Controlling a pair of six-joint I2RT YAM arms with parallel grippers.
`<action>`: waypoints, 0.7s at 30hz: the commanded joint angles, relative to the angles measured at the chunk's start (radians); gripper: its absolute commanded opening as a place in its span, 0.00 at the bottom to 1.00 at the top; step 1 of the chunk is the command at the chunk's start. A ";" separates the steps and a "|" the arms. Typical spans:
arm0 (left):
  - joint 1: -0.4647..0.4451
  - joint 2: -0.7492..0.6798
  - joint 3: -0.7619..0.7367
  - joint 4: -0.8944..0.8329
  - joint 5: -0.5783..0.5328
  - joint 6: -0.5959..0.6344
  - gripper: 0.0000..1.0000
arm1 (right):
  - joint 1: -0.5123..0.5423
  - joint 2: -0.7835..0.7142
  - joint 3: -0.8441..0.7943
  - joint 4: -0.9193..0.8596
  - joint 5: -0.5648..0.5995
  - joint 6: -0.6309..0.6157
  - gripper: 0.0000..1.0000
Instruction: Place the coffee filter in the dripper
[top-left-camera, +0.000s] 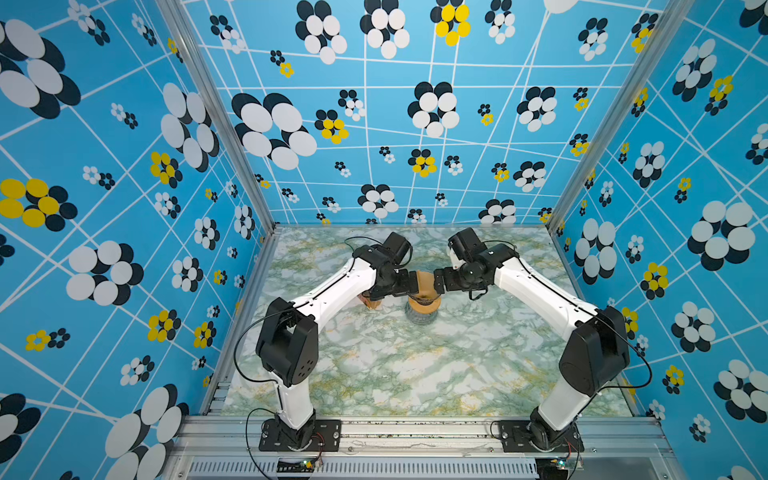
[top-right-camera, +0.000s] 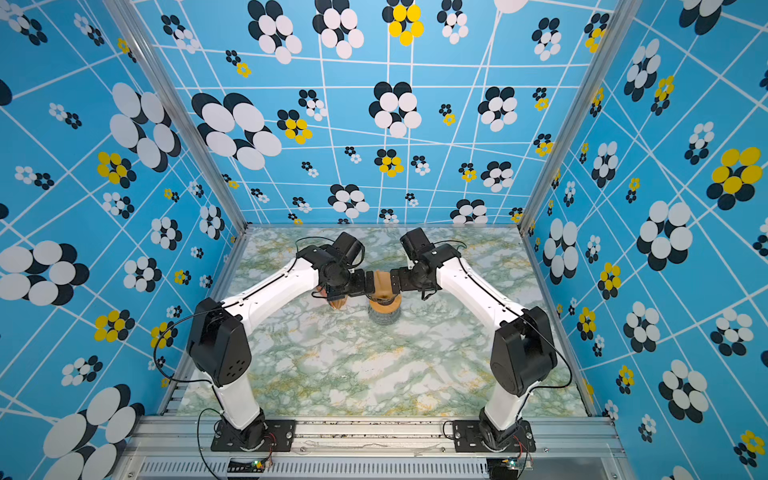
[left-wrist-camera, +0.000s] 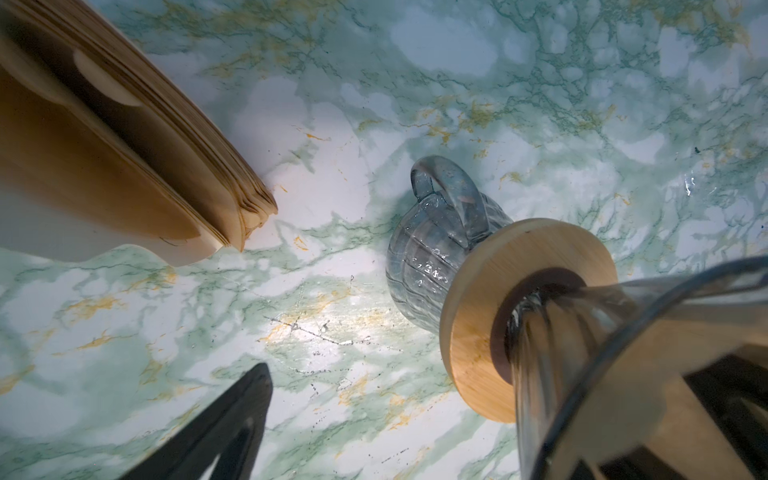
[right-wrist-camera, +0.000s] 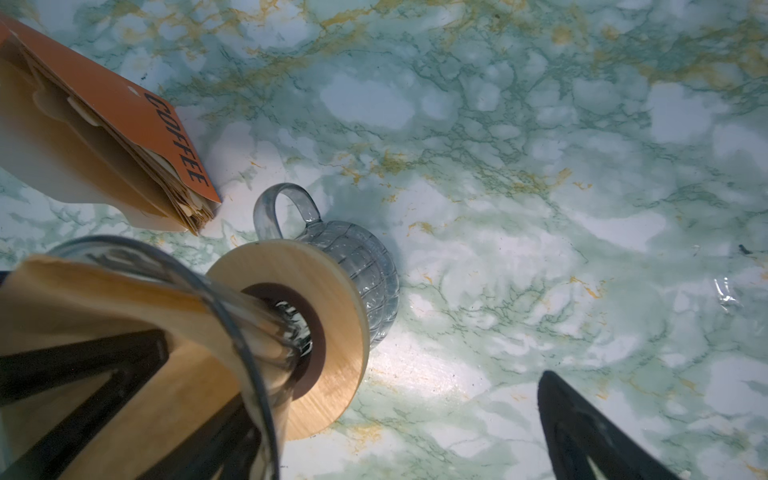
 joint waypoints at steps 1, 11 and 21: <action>0.003 0.007 -0.006 0.000 0.037 0.017 0.99 | 0.003 -0.008 -0.004 0.004 -0.044 0.000 0.99; 0.008 -0.049 -0.018 0.007 0.088 0.050 0.99 | 0.001 -0.011 0.005 0.037 -0.163 0.006 0.99; 0.040 -0.098 -0.087 0.036 0.130 0.053 1.00 | 0.001 0.030 0.027 0.012 -0.213 0.005 0.99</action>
